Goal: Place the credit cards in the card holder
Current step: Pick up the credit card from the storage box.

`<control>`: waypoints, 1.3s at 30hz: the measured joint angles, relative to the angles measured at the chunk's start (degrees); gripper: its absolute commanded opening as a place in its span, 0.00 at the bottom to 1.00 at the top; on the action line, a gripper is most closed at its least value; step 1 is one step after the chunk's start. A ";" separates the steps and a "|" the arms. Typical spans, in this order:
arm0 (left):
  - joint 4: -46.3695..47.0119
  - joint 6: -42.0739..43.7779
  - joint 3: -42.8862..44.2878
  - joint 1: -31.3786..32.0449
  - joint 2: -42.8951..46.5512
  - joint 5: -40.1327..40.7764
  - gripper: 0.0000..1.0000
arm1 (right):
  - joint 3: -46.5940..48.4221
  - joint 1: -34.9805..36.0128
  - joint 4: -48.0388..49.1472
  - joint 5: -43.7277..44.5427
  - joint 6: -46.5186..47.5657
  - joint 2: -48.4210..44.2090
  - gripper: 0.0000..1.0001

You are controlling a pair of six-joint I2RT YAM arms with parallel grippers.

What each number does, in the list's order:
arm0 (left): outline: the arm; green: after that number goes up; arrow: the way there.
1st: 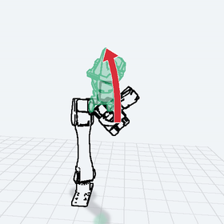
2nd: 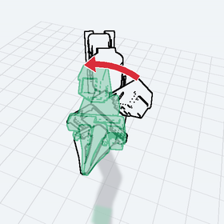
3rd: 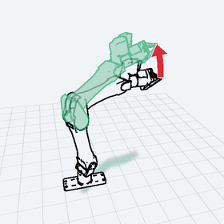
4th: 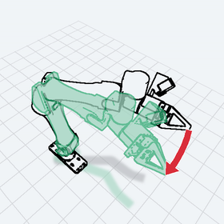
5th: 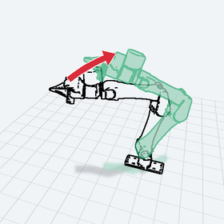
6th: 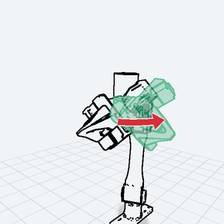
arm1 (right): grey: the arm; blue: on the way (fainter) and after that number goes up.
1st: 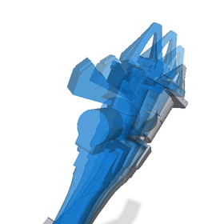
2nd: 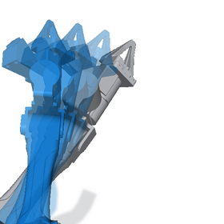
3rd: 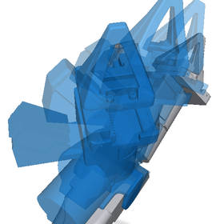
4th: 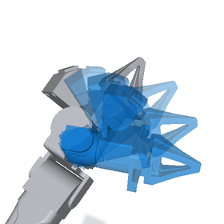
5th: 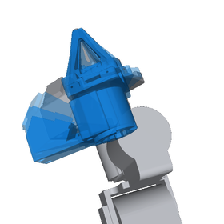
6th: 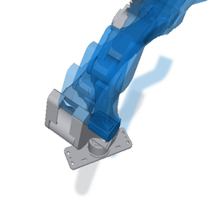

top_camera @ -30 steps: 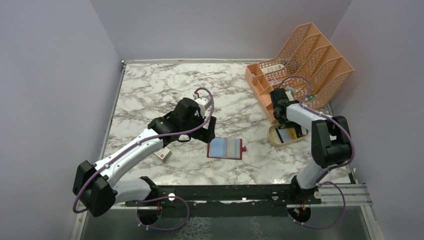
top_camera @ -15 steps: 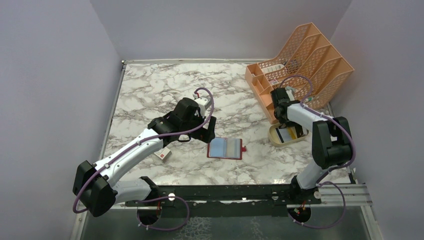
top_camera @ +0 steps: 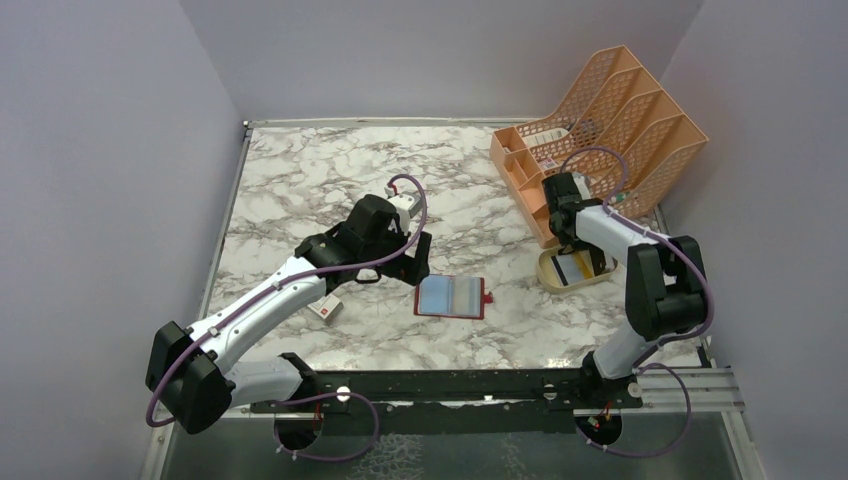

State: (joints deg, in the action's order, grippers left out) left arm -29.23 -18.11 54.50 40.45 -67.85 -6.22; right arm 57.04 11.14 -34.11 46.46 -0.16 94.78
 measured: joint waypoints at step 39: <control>1.25 -3.98 -0.72 -2.16 -14.69 -11.69 0.00 | 7.54 0.00 -8.57 -50.12 -14.80 -25.24 0.01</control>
State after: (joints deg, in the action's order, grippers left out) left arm -27.99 -22.09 53.78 38.28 -82.54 -17.91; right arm 64.58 11.14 -42.68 -3.66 -14.96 69.54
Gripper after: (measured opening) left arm 0.010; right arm 0.015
